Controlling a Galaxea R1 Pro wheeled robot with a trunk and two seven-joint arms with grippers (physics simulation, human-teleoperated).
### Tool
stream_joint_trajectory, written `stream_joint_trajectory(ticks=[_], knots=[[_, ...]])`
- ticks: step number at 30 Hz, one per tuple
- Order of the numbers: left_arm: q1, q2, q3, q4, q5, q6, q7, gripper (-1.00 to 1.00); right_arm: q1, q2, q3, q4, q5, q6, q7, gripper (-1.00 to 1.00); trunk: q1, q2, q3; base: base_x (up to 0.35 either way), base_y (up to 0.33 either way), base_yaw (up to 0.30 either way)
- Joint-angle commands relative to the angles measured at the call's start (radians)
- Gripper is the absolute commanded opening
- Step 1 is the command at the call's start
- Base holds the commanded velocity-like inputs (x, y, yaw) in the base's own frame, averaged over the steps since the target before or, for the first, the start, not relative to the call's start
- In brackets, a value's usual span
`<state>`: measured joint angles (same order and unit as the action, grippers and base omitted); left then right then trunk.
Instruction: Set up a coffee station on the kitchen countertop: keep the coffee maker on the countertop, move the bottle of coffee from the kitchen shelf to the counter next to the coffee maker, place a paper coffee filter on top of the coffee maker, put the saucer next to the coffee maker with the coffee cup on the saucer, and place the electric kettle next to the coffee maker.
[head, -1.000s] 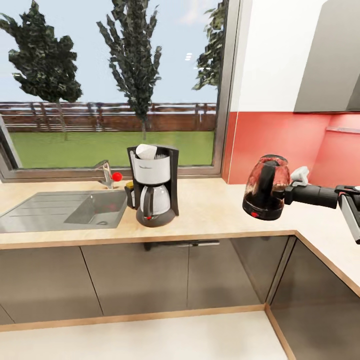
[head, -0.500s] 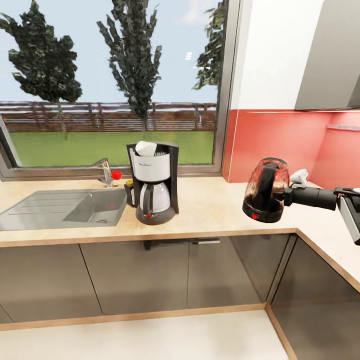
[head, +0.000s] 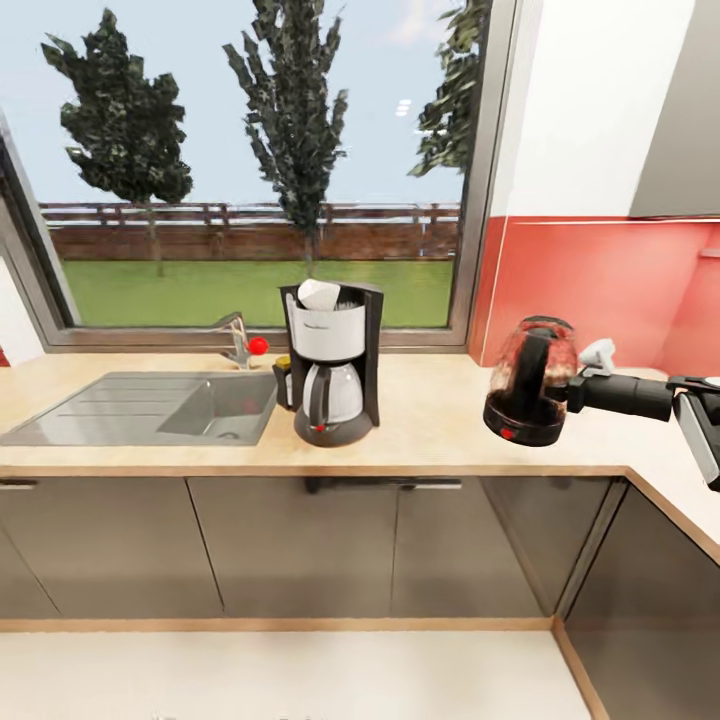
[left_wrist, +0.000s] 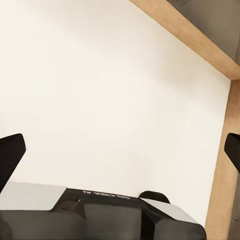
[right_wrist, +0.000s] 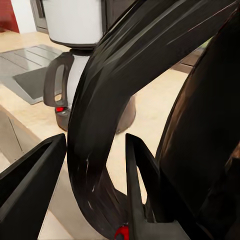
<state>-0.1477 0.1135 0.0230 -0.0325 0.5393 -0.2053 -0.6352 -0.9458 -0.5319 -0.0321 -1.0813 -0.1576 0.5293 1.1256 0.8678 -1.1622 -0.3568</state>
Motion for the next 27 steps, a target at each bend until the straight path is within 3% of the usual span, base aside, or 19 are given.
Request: stream_joint_trajectory(ticks=[1, 7, 8, 14, 27], knots=[[-0.001, 0.0, 0.002, 0.002, -0.002, -0.004, -0.003, 1.0, -0.001, 0.0, -0.001, -0.001, -0.01, 0.008, 0.002, -1.0, 0.0, -0.001, -0.002, 0.027, 0.0, 0.249], [-0.001, 0.0, 0.002, 0.002, -0.002, -0.005, -0.003, 1.0, -0.001, 0.003, -0.001, -0.002, -0.014, 0.009, 0.002, -1.0, 0.0, -0.001, -0.004, 0.186, -0.038, 0.117], [-0.001, 0.0, 0.003, 0.002, -0.002, -0.005, -0.002, 1.0, -0.001, 0.022, -0.001, -0.002, -0.013, 0.009, 0.001, -1.0, 0.0, -0.001, -0.004, 0.053, -0.02, 0.195], [-0.001, 0.0, 0.002, 0.002, -0.002, -0.005, -0.002, 1.0, -0.001, 0.042, -0.002, -0.001, -0.014, 0.009, 0.0, -1.0, 0.0, -0.001, -0.004, 0.016, -0.006, 0.127], [-0.001, 0.0, 0.002, 0.002, -0.002, -0.005, -0.001, 1.0, -0.001, 0.046, -0.002, 0.003, -0.013, 0.009, 0.0, -1.0, 0.0, -0.001, -0.004, 0.001, -0.076, 0.069]])
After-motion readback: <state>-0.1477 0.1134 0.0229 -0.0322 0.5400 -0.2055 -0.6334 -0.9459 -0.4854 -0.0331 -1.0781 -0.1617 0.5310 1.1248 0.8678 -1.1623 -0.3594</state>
